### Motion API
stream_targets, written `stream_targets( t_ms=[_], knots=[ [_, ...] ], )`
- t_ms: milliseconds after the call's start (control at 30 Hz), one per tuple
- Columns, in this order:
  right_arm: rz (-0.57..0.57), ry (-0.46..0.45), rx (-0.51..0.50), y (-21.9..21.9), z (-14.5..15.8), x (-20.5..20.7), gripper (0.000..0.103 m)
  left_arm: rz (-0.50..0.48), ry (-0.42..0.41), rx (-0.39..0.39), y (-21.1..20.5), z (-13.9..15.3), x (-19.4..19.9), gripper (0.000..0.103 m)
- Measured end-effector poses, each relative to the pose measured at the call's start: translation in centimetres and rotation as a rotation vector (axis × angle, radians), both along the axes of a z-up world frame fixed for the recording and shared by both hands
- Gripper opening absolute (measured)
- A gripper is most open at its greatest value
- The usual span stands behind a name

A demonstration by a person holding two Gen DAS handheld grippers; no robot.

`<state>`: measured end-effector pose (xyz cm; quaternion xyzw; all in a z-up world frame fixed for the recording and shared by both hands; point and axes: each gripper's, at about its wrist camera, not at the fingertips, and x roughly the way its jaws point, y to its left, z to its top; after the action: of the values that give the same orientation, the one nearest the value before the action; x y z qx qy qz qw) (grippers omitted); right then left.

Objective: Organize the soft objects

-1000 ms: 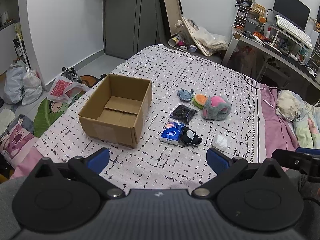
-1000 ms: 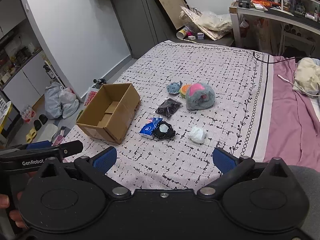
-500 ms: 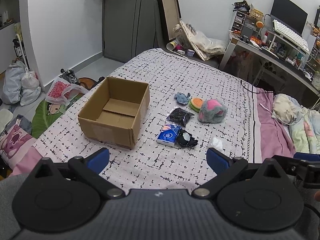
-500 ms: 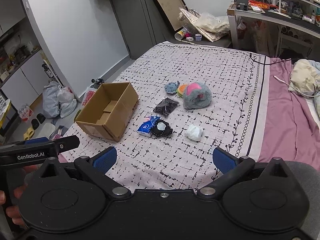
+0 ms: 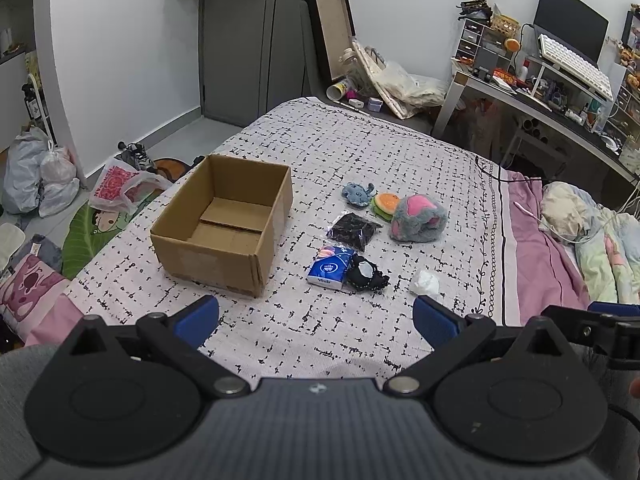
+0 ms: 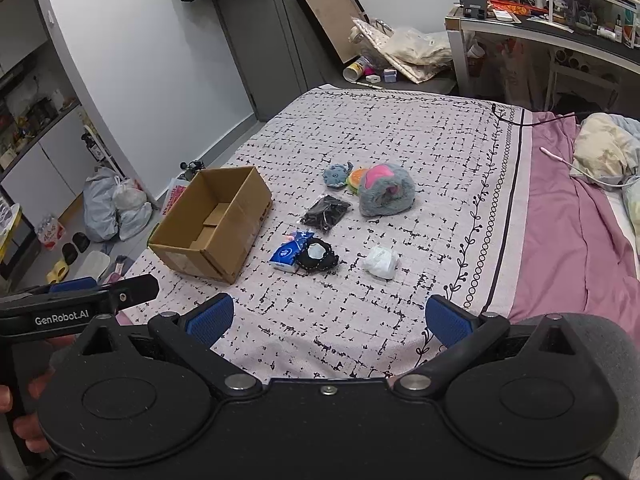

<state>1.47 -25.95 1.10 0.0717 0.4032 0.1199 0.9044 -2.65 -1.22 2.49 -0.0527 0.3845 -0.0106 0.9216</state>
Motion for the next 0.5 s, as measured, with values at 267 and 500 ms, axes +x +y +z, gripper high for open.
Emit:
stream_targets(
  t_ms=[267, 500],
  knots=[
    [-0.002, 0.001, 0.002, -0.14, -0.09, -0.06, 0.103, 0.005, 0.000, 0.000, 0.10, -0.05, -0.09, 0.102],
    [0.001, 0.010, 0.006, -0.19, -0.57, 0.15, 0.103, 0.012, 0.015, -0.008, 0.22, -0.36, 0.08, 0.102]
  ],
)
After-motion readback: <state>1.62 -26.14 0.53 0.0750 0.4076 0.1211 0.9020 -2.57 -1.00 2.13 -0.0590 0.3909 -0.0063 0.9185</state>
